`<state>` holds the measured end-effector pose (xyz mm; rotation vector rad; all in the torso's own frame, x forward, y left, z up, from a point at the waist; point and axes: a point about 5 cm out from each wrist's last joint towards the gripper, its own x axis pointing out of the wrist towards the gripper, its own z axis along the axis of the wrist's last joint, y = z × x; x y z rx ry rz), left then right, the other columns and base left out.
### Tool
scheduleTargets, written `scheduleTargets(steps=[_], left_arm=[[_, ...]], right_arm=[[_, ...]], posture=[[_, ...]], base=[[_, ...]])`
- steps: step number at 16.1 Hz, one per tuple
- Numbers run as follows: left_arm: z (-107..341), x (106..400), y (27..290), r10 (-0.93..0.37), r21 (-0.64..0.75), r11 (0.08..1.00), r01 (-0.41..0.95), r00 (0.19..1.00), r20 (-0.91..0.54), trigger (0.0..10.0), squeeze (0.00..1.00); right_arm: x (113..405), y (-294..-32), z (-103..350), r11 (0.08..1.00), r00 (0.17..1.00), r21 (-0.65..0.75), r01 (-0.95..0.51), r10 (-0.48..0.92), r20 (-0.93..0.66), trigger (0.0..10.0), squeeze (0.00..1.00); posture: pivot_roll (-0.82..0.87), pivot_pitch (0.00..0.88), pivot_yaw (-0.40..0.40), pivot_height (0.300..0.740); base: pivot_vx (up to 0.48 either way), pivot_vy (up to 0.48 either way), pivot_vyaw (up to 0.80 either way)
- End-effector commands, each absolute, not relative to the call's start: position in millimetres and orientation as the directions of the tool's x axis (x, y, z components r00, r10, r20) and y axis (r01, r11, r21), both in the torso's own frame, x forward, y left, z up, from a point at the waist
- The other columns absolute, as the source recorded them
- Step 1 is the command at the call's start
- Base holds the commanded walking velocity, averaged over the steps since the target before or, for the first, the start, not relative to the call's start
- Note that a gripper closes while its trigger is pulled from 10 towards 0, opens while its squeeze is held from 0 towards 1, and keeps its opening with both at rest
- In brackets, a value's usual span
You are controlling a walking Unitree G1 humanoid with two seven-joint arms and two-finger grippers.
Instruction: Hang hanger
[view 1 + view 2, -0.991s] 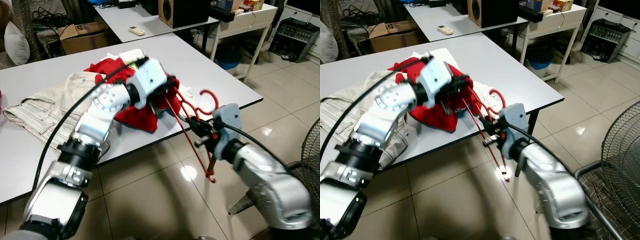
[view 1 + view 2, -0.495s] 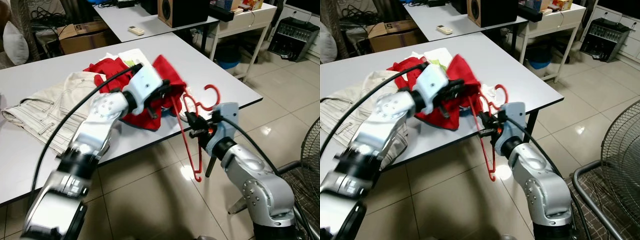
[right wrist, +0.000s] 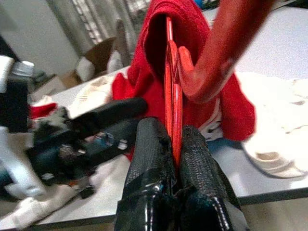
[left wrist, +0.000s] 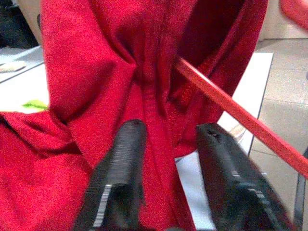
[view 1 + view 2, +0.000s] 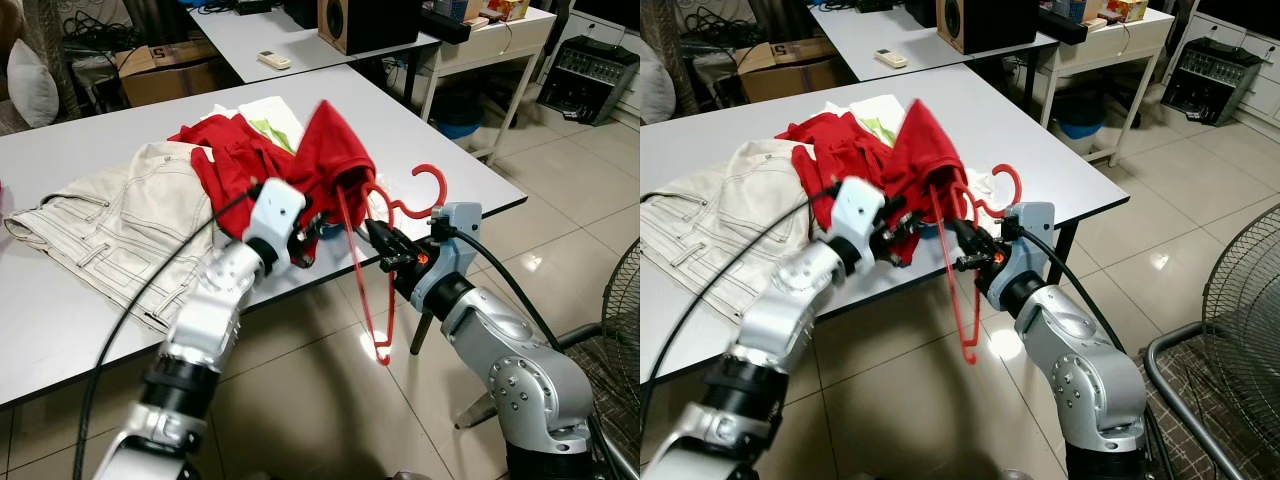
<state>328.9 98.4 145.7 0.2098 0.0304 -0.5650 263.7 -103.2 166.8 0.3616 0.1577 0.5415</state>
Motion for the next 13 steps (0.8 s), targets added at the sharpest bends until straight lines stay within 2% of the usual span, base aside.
scheduleTargets(steps=[1,2,3,4,5,6,7,10,13], left_arm=[[143.8,328.9,97.6,-0.493,0.214,0.839,0.501,0.865,-0.094,10.0,1.00],[142.4,328.3,96.2,-0.487,0.214,0.842,0.496,0.868,-0.094,10.0,1.00],[139.8,327.1,93.9,-0.477,0.214,0.848,0.485,0.874,-0.090,10.0,0.90],[136.1,326.9,93.7,-0.456,0.231,0.855,0.465,0.885,-0.094,10.0,0.62],[132.6,326.4,94.0,-0.437,0.246,0.861,0.445,0.895,-0.090,10.0,0.44],[128.7,325.7,93.9,-0.428,0.271,0.857,0.438,0.898,-0.097,10.0,0.13],[125.8,326.2,94.7,-0.409,0.303,0.856,0.419,0.907,-0.098,10.0,0.00],[116.6,332.5,106.4,-0.267,0.411,0.865,0.288,0.957,-0.110,10.0,0.00],[111.6,333.6,114.6,-0.222,0.417,0.874,0.248,0.969,-0.112,9.8,0.00]], right_arm=[[262.7,-101.1,178.9,0.757,0.824,0.393,-0.522,0.566,0.004,10.0,0.00],[261.9,-100.8,179.6,0.748,0.818,0.398,-0.530,0.575,0.009,10.0,0.00],[260.3,-100.5,181.0,0.735,0.808,0.405,-0.545,0.589,0.017,10.0,0.00],[259.3,-100.6,182.2,0.725,0.800,0.409,-0.555,0.599,0.024,10.0,0.00],[258.5,-101.0,183.7,0.714,0.793,0.414,-0.564,0.608,0.032,10.0,0.00],[258.1,-101.0,186.2,0.702,0.786,0.419,-0.575,0.617,0.045,10.0,0.00],[257.8,-100.7,188.8,0.688,0.778,0.429,-0.586,0.625,0.061,10.0,0.00],[256.1,-100.3,195.7,0.649,0.759,0.451,-0.612,0.642,0.106,10.0,0.00],[254.9,-100.8,197.2,0.637,0.756,0.465,-0.615,0.643,0.120,10.0,0.00]], posture=[[-0.24,0.000,0.046,0.740],[-0.24,0.000,0.044,0.740],[-0.24,0.000,0.044,0.740],[-0.24,0.000,0.040,0.740],[-0.24,0.000,0.037,0.740],[-0.24,0.000,0.037,0.740],[-0.24,0.000,0.037,0.740],[-0.24,0.000,0.037,0.740],[-0.24,0.000,0.040,0.740]], base=[[0.000,0.000,0.00],[0.000,0.000,0.00],[0.000,0.000,0.00],[0.000,0.000,0.00],[0.000,0.000,0.00],[0.000,0.000,0.00],[0.000,0.000,0.00],[0.000,0.000,0.00],[0.000,0.000,0.00]])
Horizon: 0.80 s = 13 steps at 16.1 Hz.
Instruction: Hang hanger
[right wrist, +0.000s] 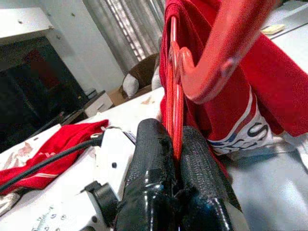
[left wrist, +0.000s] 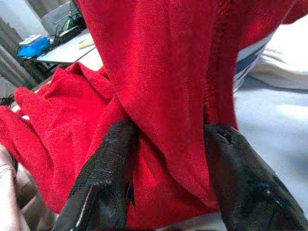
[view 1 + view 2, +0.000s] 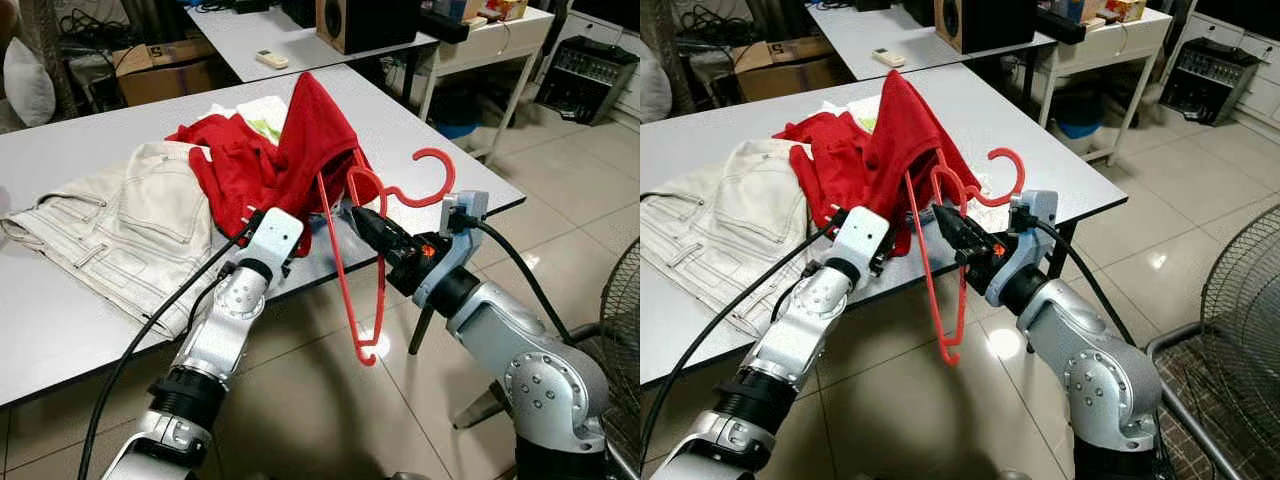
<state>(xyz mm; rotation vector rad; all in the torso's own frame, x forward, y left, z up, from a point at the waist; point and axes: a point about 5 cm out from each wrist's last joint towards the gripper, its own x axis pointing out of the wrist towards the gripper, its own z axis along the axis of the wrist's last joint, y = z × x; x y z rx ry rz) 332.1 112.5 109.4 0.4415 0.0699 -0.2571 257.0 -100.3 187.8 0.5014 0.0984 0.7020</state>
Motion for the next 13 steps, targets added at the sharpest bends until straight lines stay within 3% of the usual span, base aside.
scheduleTargets(steps=[1,2,3,7,13], left_arm=[[111.1,333.3,116.4,-0.213,0.403,0.884,0.237,0.971,-0.106,5.5,0.00],[110.9,333.3,118.3,-0.199,0.388,0.895,0.221,0.975,-0.096,1.6,0.00],[111.5,333.4,119.8,-0.193,0.378,0.901,0.212,0.977,-0.086,0.0,0.00],[117.2,334.6,124.1,-0.187,0.376,0.908,0.186,0.982,-0.032,0.0,0.00],[122.3,333.4,130.6,-0.292,0.396,0.876,0.277,0.956,-0.022,0.0,0.00]], right_arm=[[254.9,-101.1,197.1,0.635,0.757,0.471,-0.613,0.642,0.122,10.0,0.00],[254.9,-101.5,197.0,0.634,0.757,0.472,-0.613,0.642,0.120,10.0,0.00],[254.9,-102.0,196.7,0.635,0.757,0.472,-0.612,0.642,0.118,10.0,0.00],[254.7,-104.7,195.2,0.638,0.761,0.476,-0.606,0.639,0.113,10.0,0.00],[259.6,-110.8,186.6,0.702,0.811,0.457,-0.546,0.580,0.076,10.0,0.00]], posture=[[-0.24,0.000,0.040,0.740],[-0.24,0.000,0.041,0.740],[-0.24,0.000,0.041,0.740],[-0.24,0.000,0.041,0.740],[-0.23,0.000,0.084,0.740]], base=[[0.000,0.000,0.00],[0.000,0.000,0.00],[0.000,0.000,0.00],[0.000,0.000,0.00],[0.000,0.000,0.00]])
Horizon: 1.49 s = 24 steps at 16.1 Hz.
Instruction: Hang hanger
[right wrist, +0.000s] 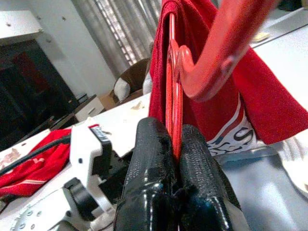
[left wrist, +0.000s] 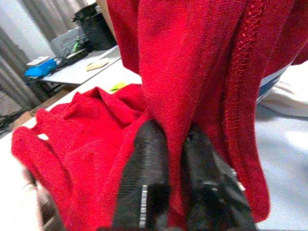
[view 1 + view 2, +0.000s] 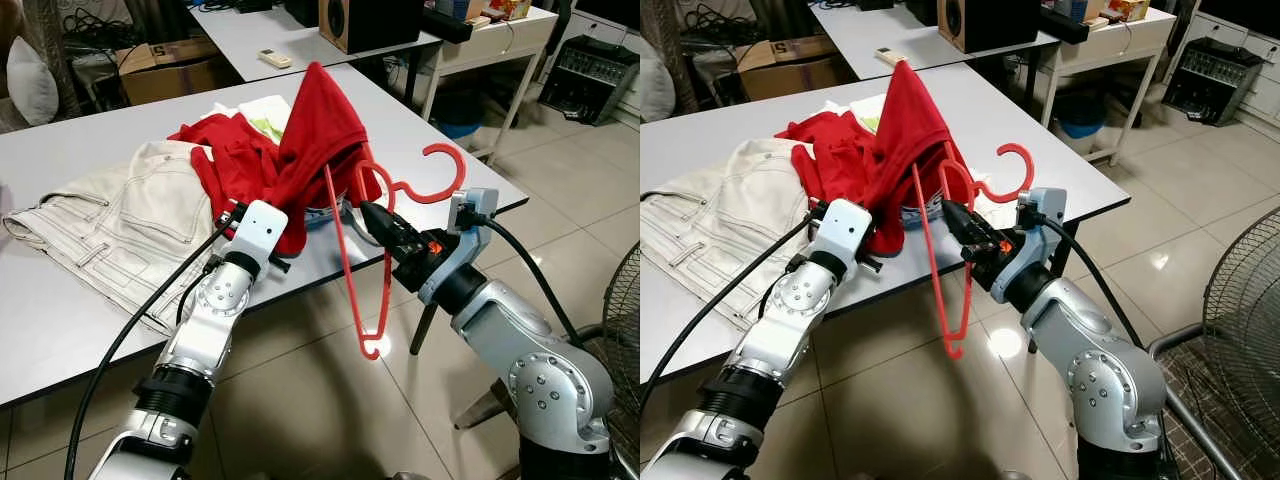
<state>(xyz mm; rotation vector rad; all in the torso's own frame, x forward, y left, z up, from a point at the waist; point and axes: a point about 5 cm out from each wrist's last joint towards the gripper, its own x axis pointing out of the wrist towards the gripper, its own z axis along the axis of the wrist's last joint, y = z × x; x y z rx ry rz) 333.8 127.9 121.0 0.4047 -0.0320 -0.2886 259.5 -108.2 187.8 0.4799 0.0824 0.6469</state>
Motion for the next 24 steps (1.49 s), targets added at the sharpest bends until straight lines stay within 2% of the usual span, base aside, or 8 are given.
scheduleTargets(steps=[1,11,18,20,21,22,23,24], left_arm=[[123.1,333.5,131.7,-0.296,0.393,0.876,0.280,0.955,-0.021,0.0,0.00],[180.4,333.9,145.4,-0.706,0.483,0.581,0.655,0.701,-0.102,0.0,0.00],[170.2,330.3,136.3,-0.744,0.551,0.407,0.729,0.614,-0.264,0.0,0.00],[168.5,331.4,137.1,-0.738,0.540,0.417,0.731,0.619,-0.269,1.1,0.00],[168.5,332.9,138.4,-0.727,0.540,0.436,0.720,0.635,-0.261,8.5,0.00],[168.0,334.6,139.6,-0.721,0.520,0.462,0.719,0.646,-0.253,10.0,0.00],[165.2,336.6,141.2,-0.708,0.455,0.528,0.717,0.668,-0.231,10.0,1.00],[163.6,336.6,140.8,-0.703,0.450,0.538,0.713,0.674,-0.228,10.0,1.00]], right_arm=[[259.7,-110.8,186.1,0.703,0.812,0.459,-0.543,0.579,0.074,10.0,0.00],[288.5,-118.9,171.3,0.732,0.922,0.606,-0.312,0.387,0.006,10.0,0.00],[297.1,-107.5,185.2,0.445,0.896,0.826,-0.345,0.419,0.149,10.0,0.00],[296.1,-108.0,185.7,0.444,0.892,0.823,-0.354,0.425,0.154,10.0,0.00],[295.4,-108.6,185.5,0.447,0.891,0.821,-0.357,0.427,0.155,10.0,0.00],[295.2,-109.7,184.3,0.451,0.893,0.820,-0.351,0.426,0.148,10.0,0.00],[295.2,-111.6,182.1,0.455,0.896,0.823,-0.339,0.424,0.134,10.0,0.00],[295.2,-111.5,182.0,0.454,0.895,0.824,-0.339,0.425,0.134,10.0,0.00]], posture=[[-0.23,0.000,0.086,0.740],[-0.19,0.000,0.096,0.740],[-0.18,0.000,0.109,0.740],[-0.18,0.000,0.112,0.740],[-0.18,0.000,0.111,0.740],[-0.18,0.000,0.114,0.740],[-0.18,0.000,0.113,0.740],[-0.18,0.000,0.113,0.740]], base=[[0.000,0.000,0.00],[0.000,0.000,0.00],[0.000,0.000,0.00],[0.000,0.000,0.00],[0.000,0.000,0.00],[0.000,0.000,0.00],[0.000,0.000,0.00],[0.000,0.000,0.00]])
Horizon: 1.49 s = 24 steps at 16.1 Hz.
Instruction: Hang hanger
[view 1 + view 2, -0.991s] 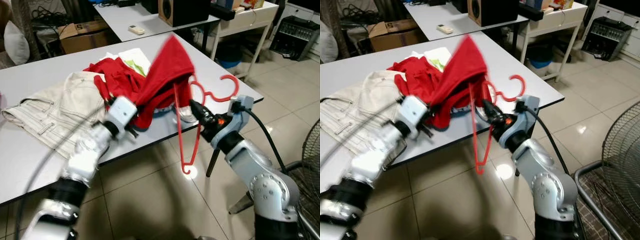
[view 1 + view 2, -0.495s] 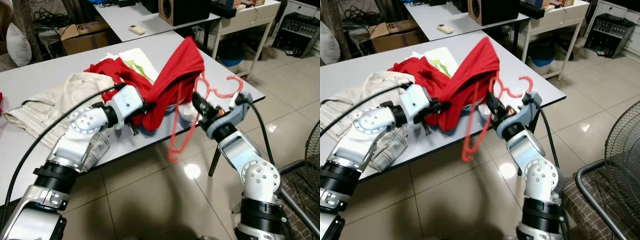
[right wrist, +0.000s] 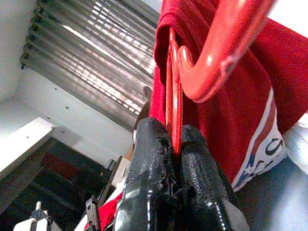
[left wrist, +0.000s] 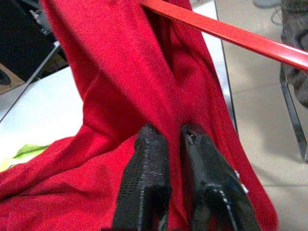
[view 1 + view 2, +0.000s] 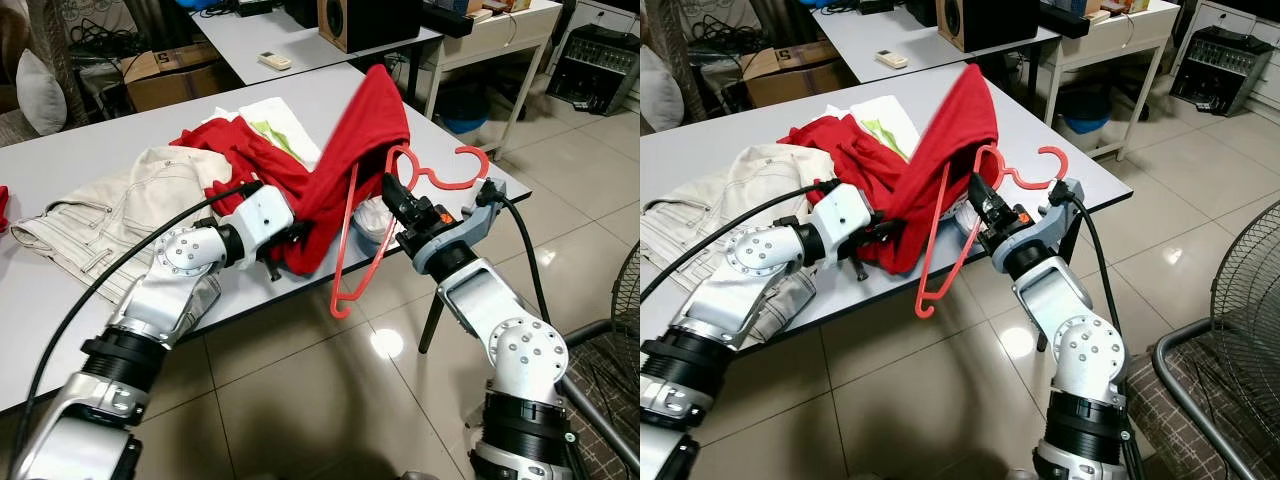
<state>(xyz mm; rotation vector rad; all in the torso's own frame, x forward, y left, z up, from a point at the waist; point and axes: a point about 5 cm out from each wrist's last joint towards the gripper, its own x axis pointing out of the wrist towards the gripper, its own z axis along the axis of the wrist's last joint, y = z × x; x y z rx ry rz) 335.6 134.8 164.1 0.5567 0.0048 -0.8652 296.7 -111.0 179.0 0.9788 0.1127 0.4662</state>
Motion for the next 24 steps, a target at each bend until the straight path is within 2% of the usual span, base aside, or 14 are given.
scheduleTargets(steps=[1,2,3,4,5,10,12,14,15,16,18,19,22,24], left_arm=[[161.6,336.8,140.1,-0.695,0.448,0.548,0.706,0.683,-0.226,10.0,1.00],[154.0,335.9,136.3,-0.691,0.428,0.558,0.711,0.683,-0.234,9.0,0.00],[149.4,335.5,133.7,-0.688,0.421,0.563,0.712,0.685,-0.239,9.0,0.00],[142.4,335.9,128.9,-0.675,0.402,0.591,0.699,0.702,-0.228,0.6,0.00],[139.5,336.2,126.7,-0.669,0.397,0.602,0.693,0.709,-0.224,0.0,0.00],[130.7,336.0,125.6,-0.639,0.367,0.652,0.663,0.742,-0.204,0.0,0.00],[135.6,338.8,134.5,-0.618,0.306,0.714,0.630,0.772,-0.147,0.0,0.00],[139.2,337.7,141.0,-0.639,0.262,0.717,0.645,0.760,-0.121,0.0,0.00],[142.9,331.0,146.8,-0.722,0.236,0.646,0.726,0.681,-0.120,0.0,0.00],[144.0,327.5,148.3,-0.758,0.230,0.605,0.762,0.640,-0.126,0.0,0.00],[145.4,312.8,161.4,-0.847,0.221,0.429,0.876,0.475,-0.237,0.0,0.00],[145.4,310.6,162.7,-0.857,0.214,0.402,0.890,0.448,-0.256,0.0,0.00],[145.0,298.5,156.6,-0.909,0.114,0.274,0.955,0.296,-0.294,0.0,0.00],[145.3,296.7,153.9,-0.919,0.092,0.243,0.966,0.259,-0.298,0.0,0.00]], right_arm=[[295.3,-111.3,182.1,0.454,0.895,0.824,-0.339,0.426,0.133,10.0,0.00],[295.8,-111.2,182.2,0.453,0.894,0.825,-0.339,0.427,0.133,10.0,0.00],[296.0,-111.1,182.1,0.453,0.894,0.824,-0.339,0.427,0.133,10.0,0.00],[296.2,-110.7,182.0,0.454,0.894,0.824,-0.339,0.428,0.132,10.0,0.00],[296.3,-110.7,181.9,0.454,0.894,0.824,-0.339,0.428,0.132,10.0,0.00],[295.8,-110.4,181.6,0.448,0.894,0.828,-0.338,0.428,0.133,10.0,0.00],[295.9,-110.3,179.9,0.446,0.895,0.832,-0.331,0.427,0.127,10.0,0.00],[296.5,-111.1,178.4,0.469,0.897,0.819,-0.330,0.427,0.116,10.0,0.00],[298.0,-114.1,175.6,0.503,0.902,0.802,-0.324,0.419,0.102,10.0,0.00],[298.6,-115.3,174.6,0.509,0.905,0.799,-0.320,0.414,0.099,10.0,0.00],[305.5,-119.8,172.9,0.498,0.925,0.823,-0.275,0.369,0.086,10.0,0.00],[306.7,-120.0,172.6,0.498,0.928,0.824,-0.269,0.364,0.083,10.0,0.00],[313.7,-121.5,170.8,0.458,0.943,0.858,-0.233,0.321,0.084,10.0,0.00],[317.1,-121.9,173.0,0.424,0.946,0.875,-0.233,0.305,0.104,10.0,0.00]], posture=[[-0.18,0.000,0.113,0.740],[-0.18,0.000,0.113,0.740],[-0.18,0.000,0.113,0.740],[-0.18,0.000,0.113,0.740],[-0.19,0.000,0.113,0.740],[-0.18,0.000,0.110,0.740],[-0.18,0.000,0.106,0.740],[-0.18,0.000,0.105,0.740],[-0.18,0.000,0.106,0.740],[-0.18,0.000,0.106,0.740],[-0.17,0.000,0.105,0.740],[-0.17,0.000,0.106,0.740],[-0.17,0.000,0.118,0.740],[-0.17,0.000,0.123,0.740]], base=[[0.000,0.000,0.00],[0.000,0.000,0.00],[0.000,0.000,0.00],[0.000,0.000,0.00],[0.000,0.000,0.00],[0.000,0.000,0.00],[0.000,0.000,0.00],[0.000,0.000,0.00],[0.000,0.000,0.00],[0.000,0.000,0.00],[0.000,0.000,0.00],[0.000,0.000,0.00],[0.000,0.000,0.00],[0.000,0.000,0.00]])
